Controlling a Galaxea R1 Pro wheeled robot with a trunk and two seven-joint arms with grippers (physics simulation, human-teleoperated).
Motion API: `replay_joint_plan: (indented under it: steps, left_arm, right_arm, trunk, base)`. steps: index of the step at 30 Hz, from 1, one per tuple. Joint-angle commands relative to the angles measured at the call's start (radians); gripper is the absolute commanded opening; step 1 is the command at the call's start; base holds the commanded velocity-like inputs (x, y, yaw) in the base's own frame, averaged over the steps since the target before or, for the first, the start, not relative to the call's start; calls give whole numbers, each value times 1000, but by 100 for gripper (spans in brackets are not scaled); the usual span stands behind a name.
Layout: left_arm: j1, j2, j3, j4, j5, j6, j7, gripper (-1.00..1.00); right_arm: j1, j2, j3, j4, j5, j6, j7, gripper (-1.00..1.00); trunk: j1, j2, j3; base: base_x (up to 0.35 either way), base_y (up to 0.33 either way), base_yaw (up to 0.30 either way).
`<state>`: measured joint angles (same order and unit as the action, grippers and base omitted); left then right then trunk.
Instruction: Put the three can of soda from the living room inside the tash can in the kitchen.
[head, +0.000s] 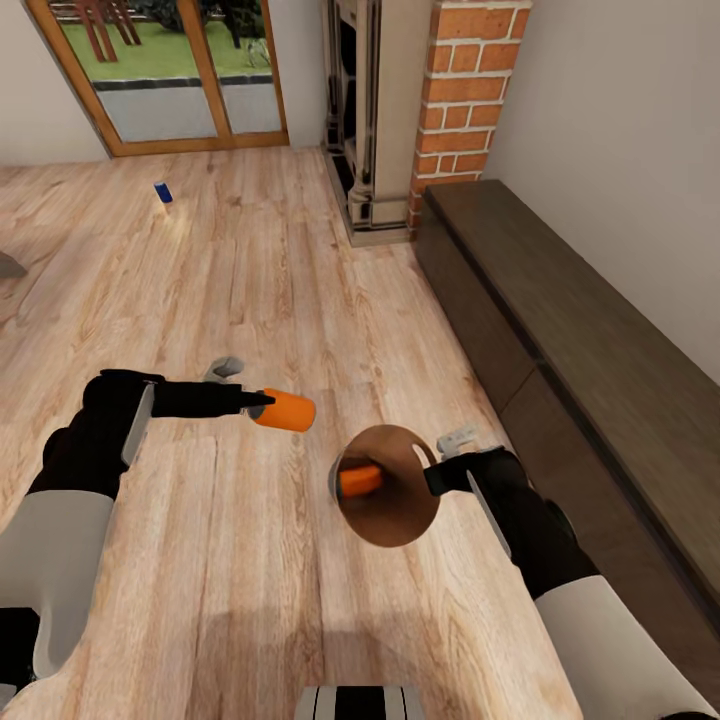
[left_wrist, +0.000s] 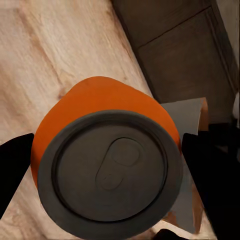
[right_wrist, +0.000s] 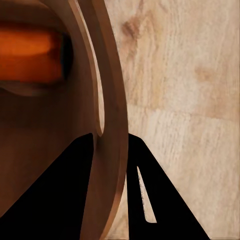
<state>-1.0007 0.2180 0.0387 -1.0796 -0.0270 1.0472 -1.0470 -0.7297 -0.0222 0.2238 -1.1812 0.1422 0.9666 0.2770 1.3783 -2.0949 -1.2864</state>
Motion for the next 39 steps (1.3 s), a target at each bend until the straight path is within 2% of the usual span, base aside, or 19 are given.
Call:
replay_joint_plan:
  steps: [1, 2, 7, 11, 19, 22, 25, 27, 28, 31, 32, 33, 36, 39]
  left_arm:
    - [0, 4, 0, -2, -4, 0, -17, -100]
    - [-1, 9, 0, -11, -4, 0, -49, -100]
    - [-1, 11, 0, -17, -3, 0, -89, -100]
    - [-1, 4, 0, -16, -2, 0, -120, -100]
    - [-1, -2, 0, -14, -1, 0, -133, -100]
    - [-12, -8, -1, -11, -1, 0, -182, -100]
    - [-21, -18, -6, -9, -1, 0, -203, -100]
    - [-24, -36, -38, -8, -1, 0, -210, -100]
    - [-25, -51, -66, -3, -1, 0, -213, -100]
    - [-28, -109, -113, 30, -1, 0, -216, -100]
    - [-28, -121, -117, 37, -2, 0, -216, -100]
    - [-28, -144, -124, 50, -3, 0, -217, -100]
    - [-28, -174, -133, 64, -7, 0, -217, -100]
    - [-28, -188, -138, 69, -9, 0, -217, -100]
  right_arm:
    - [-5, 0, 0, 6, -17, 1, 4, -100]
    - [-19, 0, 0, 18, -17, 1, 2, -100]
    - [-40, 1, 1, 29, -17, 2, 1, -100]
    - [-55, 3, 2, 30, -17, 3, 1, -100]
    - [-58, 4, 3, 33, -17, 3, 0, -100]
    - [-62, 8, 4, 54, -16, 3, -2, -100]
    - [-75, 14, 7, 80, -16, 3, -3, -100]
    - [-83, 17, 9, 107, -16, 2, -4, -100]
    - [-90, 21, 10, 122, -16, 2, -5, -100]
    - [-103, 30, 11, 142, -16, 2, -19, -100]
    - [-105, 33, 11, 146, -17, 2, -33, -100]
    - [-107, 37, 12, 149, -17, 2, -45, -100]
    - [-108, 44, 12, 152, -17, 2, -57, -100]
    - [-109, 47, 12, 154, -18, 3, -62, -100]
  trunk:
    - [0, 0, 0]
    - [0, 0, 0]
    - [0, 0, 0]
    - [-15, 28, 13]
    - [-46, 84, 38]
    - [-58, 105, 47]
    - [-69, 126, 56]
    - [-77, 140, 63]
    - [-81, 147, 66]
    - [-92, 168, 75]
    - [-96, 175, 78]
    - [-96, 175, 78]
    - [-96, 175, 78]
    - [-96, 175, 78]
  base:
    - [0, 0, 0]
    - [0, 0, 0]
    - [0, 0, 0]
    - [0, 0, 0]
    - [0, 0, 0]
    - [0, 0, 0]
    - [0, 0, 0]
    - [0, 0, 0]
    - [0, 0, 0]
    - [0, 0, 0]
    - [0, 0, 0]
    - [0, 0, 0]
    - [0, 0, 0]
    - [0, 0, 0]
